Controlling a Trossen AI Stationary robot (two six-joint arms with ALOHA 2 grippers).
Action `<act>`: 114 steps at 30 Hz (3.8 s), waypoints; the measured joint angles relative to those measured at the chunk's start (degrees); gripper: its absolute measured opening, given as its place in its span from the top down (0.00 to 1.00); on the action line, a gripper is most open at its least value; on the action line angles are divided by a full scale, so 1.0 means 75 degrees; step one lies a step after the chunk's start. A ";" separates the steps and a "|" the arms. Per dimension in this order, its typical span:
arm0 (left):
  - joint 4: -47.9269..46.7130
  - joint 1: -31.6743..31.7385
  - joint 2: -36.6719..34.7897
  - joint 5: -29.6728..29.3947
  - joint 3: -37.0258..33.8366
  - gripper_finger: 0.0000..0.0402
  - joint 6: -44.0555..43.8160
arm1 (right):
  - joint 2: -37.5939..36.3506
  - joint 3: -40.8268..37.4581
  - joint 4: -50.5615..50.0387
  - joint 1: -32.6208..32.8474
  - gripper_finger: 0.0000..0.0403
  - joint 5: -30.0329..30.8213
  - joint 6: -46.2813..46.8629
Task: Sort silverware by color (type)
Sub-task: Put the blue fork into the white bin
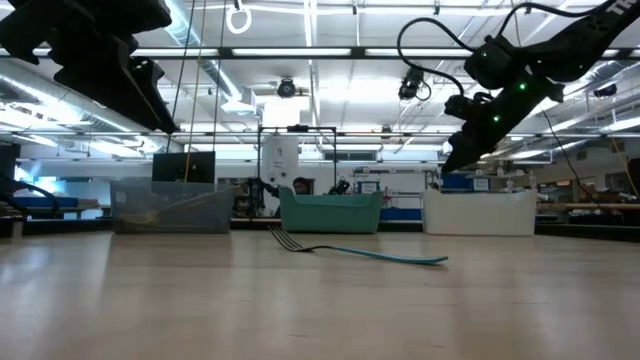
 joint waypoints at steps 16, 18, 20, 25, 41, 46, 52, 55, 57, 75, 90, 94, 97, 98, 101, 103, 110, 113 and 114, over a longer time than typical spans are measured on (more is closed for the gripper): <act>0.0000 0.0000 0.0001 0.0002 0.0002 0.46 -0.0089 | 0.0000 0.0017 -0.0011 0.1163 0.57 0.0884 0.0366; 0.0003 0.0000 0.0000 0.0001 0.0000 0.46 -0.0086 | 0.0000 0.0118 -0.0120 0.1321 0.57 0.0953 0.0460; 0.0006 0.0000 0.0000 0.0000 0.0000 0.46 -0.0089 | 0.0000 0.0248 -0.0175 0.1493 0.57 0.0966 0.0561; 0.0006 0.0000 0.0001 0.0003 0.0000 0.46 -0.0095 | 0.0000 0.0615 -0.0383 0.1940 0.57 0.0985 0.0702; 0.0006 0.0000 0.0001 0.0006 0.0000 0.46 -0.0204 | -0.0003 0.1280 -0.0818 0.3504 0.57 0.1179 0.1242; 0.0006 0.0000 -0.0001 0.0006 0.0000 0.46 -0.0170 | -0.0003 0.1338 -0.0813 0.3961 0.57 0.1221 0.1520; 0.0025 0.0000 0.0000 0.0006 0.0000 0.46 -0.0167 | 0.0071 0.1341 -0.0760 0.4425 0.57 0.1406 0.1807; 0.0111 0.0000 0.0001 0.0006 0.0000 0.46 -0.0140 | 0.0240 0.1341 -0.0726 0.4621 0.57 0.1412 0.2023; 0.0212 0.0000 0.0001 0.0003 0.0002 0.46 -0.0040 | 0.0393 0.1341 -0.0707 0.4746 0.57 0.1412 0.2171; 0.0501 0.0017 0.0001 0.0003 0.0000 0.46 0.0253 | 0.1868 0.1341 0.0597 0.5698 0.57 0.1406 0.2872; 0.0530 0.0010 0.0001 0.0003 0.0000 0.46 0.0194 | 0.2934 0.2630 -0.0078 0.6304 0.57 0.1526 0.2962; 0.0535 0.0003 0.0001 0.0003 0.0000 0.46 0.0164 | 0.3396 0.3276 -0.0484 0.6450 0.57 0.1529 0.2890; 0.0513 0.0003 0.0001 0.0003 0.0000 0.46 0.0055 | 0.3672 0.3667 -0.0625 0.6562 0.57 0.1529 0.2787; 0.0516 0.0003 0.0001 0.0003 0.0000 0.46 -0.0029 | 0.3742 0.3777 -0.0695 0.6596 0.57 0.1528 0.2775; 0.0510 0.0003 0.0001 0.0003 0.0000 0.46 -0.0038 | 0.3977 0.4107 -0.0821 0.6701 0.57 0.1529 0.2775; 0.0512 0.0003 0.0001 0.0003 0.0000 0.46 -0.0041 | 0.4059 0.4234 -0.0851 0.6776 0.57 0.1529 0.2781; 0.0523 0.0003 0.0001 0.0003 0.0000 0.46 0.0013 | 0.4109 0.4412 -0.0849 0.6958 0.57 0.1660 0.3205; 0.0558 0.0003 0.0001 0.0003 0.0000 0.46 0.0140 | 0.4109 0.4412 -0.0817 0.7048 0.57 0.1727 0.3370; 0.0570 0.0003 0.0001 0.0003 0.0000 0.46 0.0163 | 0.4109 0.4412 -0.0817 0.7077 0.57 0.1730 0.3439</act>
